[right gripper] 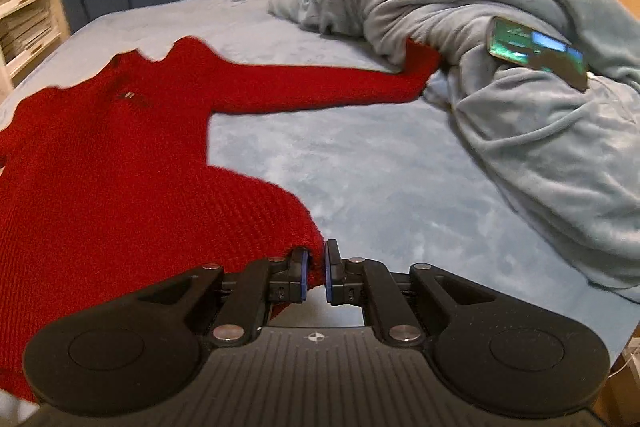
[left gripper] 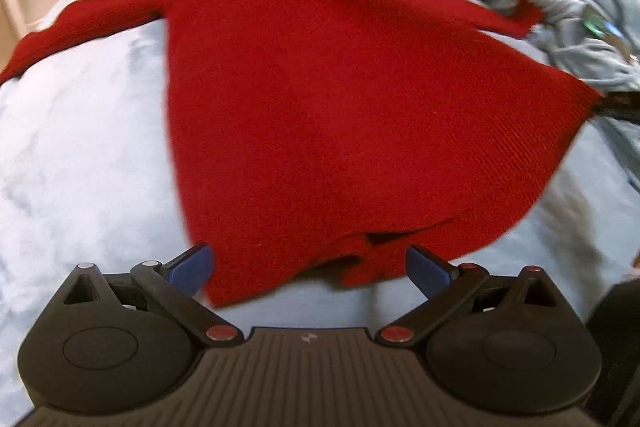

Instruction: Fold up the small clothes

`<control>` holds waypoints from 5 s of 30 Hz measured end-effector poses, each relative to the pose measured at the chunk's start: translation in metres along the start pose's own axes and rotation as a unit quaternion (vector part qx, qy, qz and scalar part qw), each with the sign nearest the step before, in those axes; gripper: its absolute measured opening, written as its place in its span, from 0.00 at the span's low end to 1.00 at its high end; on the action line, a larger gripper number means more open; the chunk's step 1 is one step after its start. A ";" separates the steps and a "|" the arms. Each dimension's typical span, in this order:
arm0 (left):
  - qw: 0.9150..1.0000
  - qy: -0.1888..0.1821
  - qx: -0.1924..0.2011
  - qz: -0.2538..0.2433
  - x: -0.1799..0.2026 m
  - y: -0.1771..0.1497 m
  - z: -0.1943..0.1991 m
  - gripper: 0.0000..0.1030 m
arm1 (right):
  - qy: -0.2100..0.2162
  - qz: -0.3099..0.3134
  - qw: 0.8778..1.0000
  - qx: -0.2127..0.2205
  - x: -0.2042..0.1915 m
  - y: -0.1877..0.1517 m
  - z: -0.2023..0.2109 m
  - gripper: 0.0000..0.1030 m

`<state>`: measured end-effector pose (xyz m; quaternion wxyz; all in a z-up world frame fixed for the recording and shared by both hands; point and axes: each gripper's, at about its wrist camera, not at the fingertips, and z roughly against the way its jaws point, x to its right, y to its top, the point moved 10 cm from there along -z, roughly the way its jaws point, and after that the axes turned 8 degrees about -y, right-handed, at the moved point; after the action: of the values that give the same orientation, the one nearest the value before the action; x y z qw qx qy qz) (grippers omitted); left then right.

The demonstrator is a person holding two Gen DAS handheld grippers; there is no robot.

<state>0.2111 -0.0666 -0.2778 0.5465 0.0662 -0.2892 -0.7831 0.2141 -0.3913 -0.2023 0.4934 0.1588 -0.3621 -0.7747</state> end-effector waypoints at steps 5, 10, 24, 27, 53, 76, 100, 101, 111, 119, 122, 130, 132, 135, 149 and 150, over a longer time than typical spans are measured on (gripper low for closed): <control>0.999 0.038 -0.013 -0.004 0.002 0.008 -0.022 0.99 | -0.021 -0.013 1.000 0.012 0.017 0.021 -0.011 0.07; 0.994 0.105 -0.031 -0.026 -0.008 0.009 -0.039 0.99 | -0.026 -0.018 0.999 0.011 0.028 0.034 -0.024 0.07; 0.978 0.090 0.010 0.190 -0.113 0.030 0.007 0.99 | -0.029 -0.040 0.999 -0.013 0.035 0.029 -0.045 0.07; 0.971 0.077 -0.006 0.225 -0.117 0.018 -0.002 0.99 | -0.028 -0.040 0.999 -0.014 0.036 0.028 -0.046 0.07; 0.980 0.062 -0.025 0.185 -0.049 0.032 -0.018 0.03 | -0.011 -0.043 0.999 -0.022 0.043 0.030 -0.050 0.07; 0.985 0.074 0.031 0.156 -0.136 -0.013 0.035 0.38 | -0.007 -0.011 0.996 -0.093 0.032 -0.043 -0.031 0.07; 0.978 0.175 0.113 0.016 -0.123 0.043 0.173 0.02 | 0.028 -0.112 0.993 -0.004 0.084 0.010 0.097 0.00; 0.980 0.164 0.109 0.021 -0.122 0.037 0.172 0.02 | 0.022 -0.121 0.992 -0.016 0.099 -0.001 0.101 0.00; 0.982 0.178 0.031 0.046 -0.138 -0.010 0.096 0.02 | 0.058 -0.034 0.993 -0.101 0.048 -0.088 0.068 0.38; 0.981 0.181 0.013 0.067 -0.154 -0.012 0.092 0.02 | 0.075 -0.059 0.985 -0.146 -0.003 -0.105 0.008 0.49; 0.980 0.185 0.003 0.070 -0.158 -0.012 0.086 0.02 | 0.080 -0.103 0.985 -0.112 0.000 -0.075 -0.006 0.49; 0.980 0.181 -0.006 0.088 -0.165 -0.015 0.079 0.02 | 0.080 -0.122 0.981 -0.126 0.017 -0.053 -0.007 0.49; 0.979 0.180 -0.009 0.091 -0.167 -0.017 0.076 0.02 | 0.068 -0.083 0.984 -0.140 0.014 -0.075 0.001 0.50; 0.979 0.181 -0.014 0.096 -0.169 -0.020 0.070 0.02 | 0.044 -0.037 0.984 -0.171 0.006 -0.114 0.007 0.61; 0.976 0.187 -0.022 0.105 -0.170 -0.020 0.065 0.02 | 0.083 -0.076 0.988 -0.106 -0.027 -0.063 -0.009 0.61; 0.976 0.187 -0.022 0.109 -0.171 -0.021 0.065 0.02 | 0.089 -0.087 0.986 -0.110 -0.026 -0.062 -0.013 0.61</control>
<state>0.2344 0.1155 -0.2714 0.6744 0.1675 -0.1703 -0.6986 0.1938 -0.3584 -0.2583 0.4689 0.2024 -0.2144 -0.8326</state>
